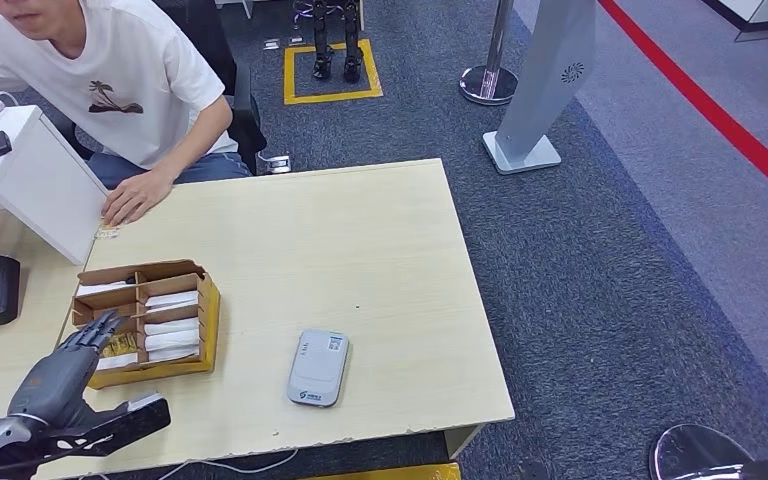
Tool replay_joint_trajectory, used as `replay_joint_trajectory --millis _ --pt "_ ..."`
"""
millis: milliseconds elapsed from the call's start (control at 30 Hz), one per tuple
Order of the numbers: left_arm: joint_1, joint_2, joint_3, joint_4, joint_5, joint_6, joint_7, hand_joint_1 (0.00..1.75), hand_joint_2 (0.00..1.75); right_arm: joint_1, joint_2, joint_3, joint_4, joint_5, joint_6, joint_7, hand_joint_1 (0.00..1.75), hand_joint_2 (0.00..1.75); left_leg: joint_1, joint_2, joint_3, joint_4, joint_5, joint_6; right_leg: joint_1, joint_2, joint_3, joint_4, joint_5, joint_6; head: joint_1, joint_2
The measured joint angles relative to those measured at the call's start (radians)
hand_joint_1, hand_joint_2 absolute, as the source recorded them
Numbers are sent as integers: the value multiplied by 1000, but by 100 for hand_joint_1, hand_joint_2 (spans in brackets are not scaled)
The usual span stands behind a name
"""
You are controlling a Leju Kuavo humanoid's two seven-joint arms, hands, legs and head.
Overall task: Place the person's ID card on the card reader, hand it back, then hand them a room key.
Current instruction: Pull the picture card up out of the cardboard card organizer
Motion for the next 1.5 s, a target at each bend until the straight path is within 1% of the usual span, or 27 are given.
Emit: replay_joint_trajectory --millis 300,467,700,1500 --pt "-1 -13 5 1 0 0 0 0 175 0 0 0 0 1 0 -1 0 0 0 0 0 0 0 0 0 0 0 0 0 0 0 0" --pt "-13 -47 5 11 -6 -1 -17 0 175 0 0 0 0 5 0 -6 0 0 0 0 0 0 0 0 0 0 0 0 0 0 0 0" --pt "-20 -68 5 19 -8 -1 -20 0 175 0 0 0 0 5 0 -7 0 0 0 0 0 0 0 0 0 0 0 0 0 0 0 0" --pt "-24 -97 -10 33 -11 0 -37 0 175 0 0 0 0 8 0 -6 0 0 0 0 0 0 0 0 0 0 0 0 0 0 0 0"
